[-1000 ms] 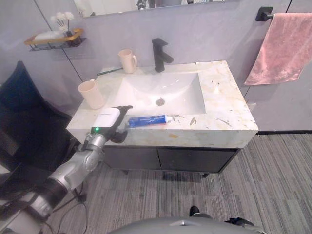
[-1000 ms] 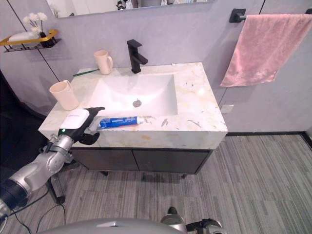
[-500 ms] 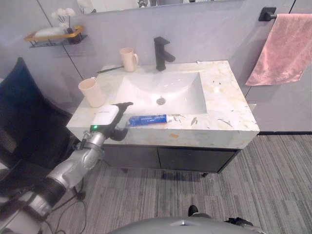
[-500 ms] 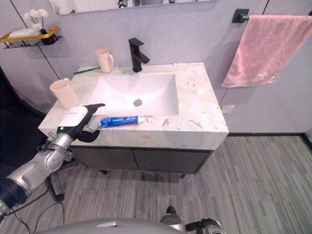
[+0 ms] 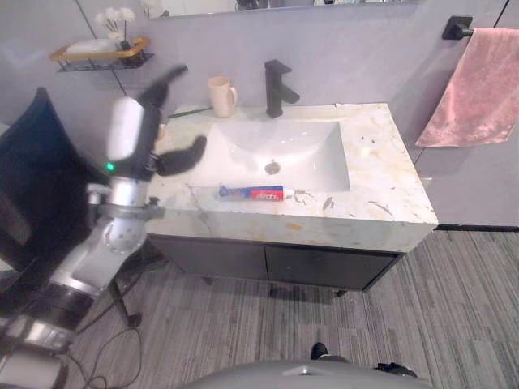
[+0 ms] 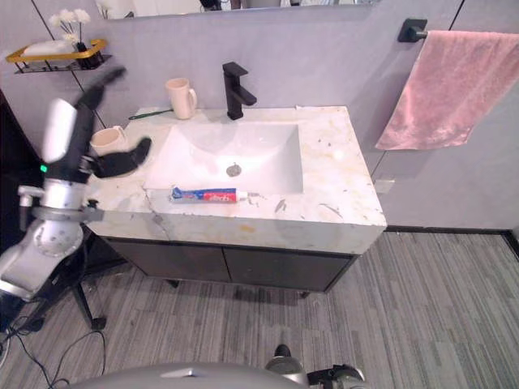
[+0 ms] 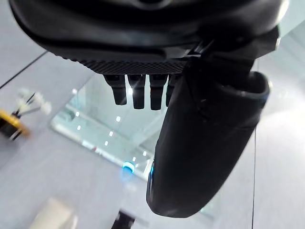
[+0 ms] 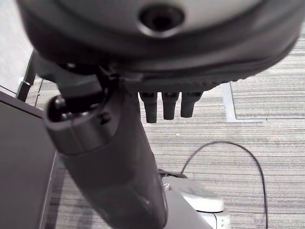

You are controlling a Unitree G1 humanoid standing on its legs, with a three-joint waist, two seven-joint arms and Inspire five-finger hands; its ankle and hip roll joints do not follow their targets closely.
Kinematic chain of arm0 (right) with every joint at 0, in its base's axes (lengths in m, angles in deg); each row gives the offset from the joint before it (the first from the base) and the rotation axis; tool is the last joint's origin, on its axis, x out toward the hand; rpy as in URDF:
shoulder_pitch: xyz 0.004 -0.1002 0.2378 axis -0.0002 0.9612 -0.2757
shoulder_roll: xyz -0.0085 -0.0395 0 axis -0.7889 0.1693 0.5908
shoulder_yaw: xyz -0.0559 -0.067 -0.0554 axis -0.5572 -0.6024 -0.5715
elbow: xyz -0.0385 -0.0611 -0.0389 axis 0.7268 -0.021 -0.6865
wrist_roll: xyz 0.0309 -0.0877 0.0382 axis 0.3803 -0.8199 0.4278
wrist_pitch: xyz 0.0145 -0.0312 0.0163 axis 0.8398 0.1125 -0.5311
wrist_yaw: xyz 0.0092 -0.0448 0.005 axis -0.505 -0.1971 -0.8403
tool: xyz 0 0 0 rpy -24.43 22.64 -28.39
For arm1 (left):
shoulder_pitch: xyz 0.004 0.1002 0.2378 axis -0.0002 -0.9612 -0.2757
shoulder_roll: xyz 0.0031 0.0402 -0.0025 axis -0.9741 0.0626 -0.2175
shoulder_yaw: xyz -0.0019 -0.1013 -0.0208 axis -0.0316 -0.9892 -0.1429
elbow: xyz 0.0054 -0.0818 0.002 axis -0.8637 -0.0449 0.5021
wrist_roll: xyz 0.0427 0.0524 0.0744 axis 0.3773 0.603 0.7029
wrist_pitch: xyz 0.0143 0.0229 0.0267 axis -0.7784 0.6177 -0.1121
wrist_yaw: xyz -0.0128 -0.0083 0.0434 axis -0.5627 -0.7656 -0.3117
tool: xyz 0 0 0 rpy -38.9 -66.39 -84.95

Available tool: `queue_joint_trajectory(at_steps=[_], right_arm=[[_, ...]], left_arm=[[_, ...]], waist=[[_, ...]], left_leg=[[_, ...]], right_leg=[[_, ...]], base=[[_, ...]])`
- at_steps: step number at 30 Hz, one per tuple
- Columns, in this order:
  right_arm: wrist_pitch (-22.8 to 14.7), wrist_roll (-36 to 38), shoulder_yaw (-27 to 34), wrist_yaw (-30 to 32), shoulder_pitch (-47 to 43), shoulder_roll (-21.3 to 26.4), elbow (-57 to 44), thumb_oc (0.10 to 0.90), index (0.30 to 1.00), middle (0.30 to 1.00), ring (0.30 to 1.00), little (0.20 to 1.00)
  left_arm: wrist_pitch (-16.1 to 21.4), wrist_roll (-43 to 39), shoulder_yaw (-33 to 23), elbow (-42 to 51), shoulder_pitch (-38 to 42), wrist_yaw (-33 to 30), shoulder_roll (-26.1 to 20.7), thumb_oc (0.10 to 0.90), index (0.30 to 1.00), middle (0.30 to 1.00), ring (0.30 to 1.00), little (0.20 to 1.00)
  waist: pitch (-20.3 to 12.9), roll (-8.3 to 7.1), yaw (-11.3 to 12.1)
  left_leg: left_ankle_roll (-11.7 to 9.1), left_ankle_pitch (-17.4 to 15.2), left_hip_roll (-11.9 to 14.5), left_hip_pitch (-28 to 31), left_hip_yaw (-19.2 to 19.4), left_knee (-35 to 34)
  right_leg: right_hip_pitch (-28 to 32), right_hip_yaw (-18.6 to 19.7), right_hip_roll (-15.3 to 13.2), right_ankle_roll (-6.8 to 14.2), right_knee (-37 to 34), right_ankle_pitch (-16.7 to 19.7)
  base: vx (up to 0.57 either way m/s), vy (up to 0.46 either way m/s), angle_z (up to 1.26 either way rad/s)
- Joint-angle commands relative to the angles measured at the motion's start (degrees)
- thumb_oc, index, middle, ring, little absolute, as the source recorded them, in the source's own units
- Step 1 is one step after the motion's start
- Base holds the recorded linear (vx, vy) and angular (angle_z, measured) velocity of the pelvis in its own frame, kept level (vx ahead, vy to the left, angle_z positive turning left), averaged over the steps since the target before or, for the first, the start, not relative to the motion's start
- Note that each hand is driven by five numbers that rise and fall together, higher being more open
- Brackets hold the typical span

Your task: Organize the bathroom.

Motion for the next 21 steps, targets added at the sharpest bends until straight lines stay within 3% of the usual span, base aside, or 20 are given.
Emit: queue_joint_trajectory(at_steps=[1, 3, 5, 6, 7, 9, 11, 14, 18, 21], right_arm=[[-0.91, -0.38, -0.19, 0.5, -1.99, -0.62, 4.5, 0.8, 0.9, 0.9, 0.9, 0.9], [-0.97, -0.15, -0.23, 0.57, -1.92, -0.79, 4.72, 0.8, 0.9, 0.9, 0.9, 0.9], [-0.82, -0.09, -0.4, 0.42, -2.06, -0.84, 5.28, 0.8, 0.9, 0.9, 0.9, 0.9], [-0.82, -0.09, -0.4, 0.42, -2.06, -0.84, 5.28, 0.8, 0.9, 0.9, 0.9, 0.9], [-0.77, -0.1, -0.73, 0.47, -2.07, -0.96, 5.38, 0.8, 0.9, 0.9, 0.9, 0.9], [-0.68, 0.04, -0.93, 0.46, -2.14, -0.97, 5.44, 0.8, 0.9, 0.9, 0.9, 0.9], [0.06, 0.56, -1.74, 0.56, -2.38, -1.02, 5.17, 0.8, 0.9, 0.9, 0.9, 0.9], [0.72, 0.19, -2.18, 0.99, -2.5, -1.1, 4.7, 0.8, 0.9, 0.9, 0.9, 0.9], [1.42, -0.56, -2.74, 0.95, -2.79, -0.75, 4.38, 0.8, 0.9, 0.9, 0.9, 0.9], [2.21, -1.62, -3.4, 1.0, -2.94, -0.24, 3.77, 0.8, 0.9, 0.9, 0.9, 0.9]], left_arm=[[0.65, -9.53, -10.11, 5.95, 8.5, -3.08, -6.78, 0.8, 0.9, 0.9, 0.9, 0.9], [0.03, -12.29, -12.14, 7.4, 8.6, -1.43, -7.48, 0.8, 0.9, 0.9, 0.9, 0.9], [-4.15, -19.87, -15.81, 10.88, 11.47, -0.53, -10.64, 0.8, 0.9, 0.9, 0.9, 0.9], [-4.15, -19.87, -15.81, 10.88, 11.47, -0.53, -10.64, 0.8, 0.9, 0.9, 0.9, 0.9], [-4.77, -25.36, -17.34, 11.95, 13.97, -1.82, -12.62, 0.8, 0.9, 0.9, 0.9, 0.9], [-5.24, -27.14, -18.06, 12.52, 14.88, -3.58, -13.04, 0.8, 0.9, 0.9, 0.9, 0.9], [-6.72, -31.99, -20.02, 12.71, 16.81, -9.69, -14.42, 0.8, 0.9, 0.9, 0.9, 0.9], [-9.92, -35.99, -20.84, 12.31, 18.14, -11.05, -15.75, 0.8, 0.9, 0.9, 0.9, 0.9], [-10.67, -39.32, -19.6, 11.13, 20.31, -7.27, -17.14, 0.8, 0.9, 0.9, 0.9, 0.9], [-14.22, -43.64, -15.03, 10.13, 24.48, 0.69, -19.33, 0.8, 0.9, 0.9, 0.9, 0.9]], waist=[[-1.02, -1.02, 0.97], [-1.1, -1.11, 1.09], [-1.32, -1.11, 1.46], [-1.32, -1.11, 1.46], [-1.49, -1.13, 1.57], [-1.54, -1.13, 1.64], [-1.59, -1.06, 1.77], [-1.51, -0.95, 1.7], [-1.43, -0.87, 1.37], [-1.28, -0.77, 1.11]], left_leg=[[2.99, -3.57, -2.78, -0.11, 4.77, 1.66], [2.93, -3.52, -2.78, -0.01, 4.56, 1.52], [2.76, -3.38, -2.74, 0.31, 4.05, 1.17], [2.76, -3.38, -2.74, 0.31, 4.05, 1.17], [2.65, -3.27, -2.71, 0.49, 3.92, 0.94], [2.58, -3.23, -2.71, 0.54, 3.83, 0.86], [2.42, -3.12, -2.67, 0.74, 3.55, 0.62], [2.33, -3.03, -2.67, 0.97, 3.36, 0.56], [2.29, -2.94, -2.54, 1.11, 3.61, 0.6], [2.14, -2.75, -2.29, 1.27, 4.17, 0.62]], right_leg=[[2.45, 2.86, 1.57, 2.1, 6.13, -13.85], [2.59, 2.75, 1.61, 2.09, 6.17, -13.96], [2.97, 2.48, 1.77, 2.04, 6.21, -14.17], [2.97, 2.48, 1.77, 2.04, 6.21, -14.17], [3.13, 2.36, 1.88, 2.09, 6.22, -14.22], [3.19, 2.35, 1.94, 2.05, 6.24, -14.28], [3.35, 2.21, 2.07, 1.96, 6.38, -14.46], [3.55, 1.83, 2.15, 1.92, 6.55, -14.6], [3.55, 1.83, 2.21, 1.96, 6.68, -14.59], [3.65, 2.21, 2.43, 2.18, 6.27, -14.21]], base=[[0.03, -0.023, 0.07], [0.04, -0.022, 0.04], [0.05, -0.022, 0.02], [0.04, -0.024, 0.1], [0.03, -0.022, 0.15], [0.03, -0.018, 0.12], [0.01, -0.01, 0.03], [0.0, 0.0, 0.0], [0.0, 0.0, 0.0], [0.0, 0.0, 0.0]])
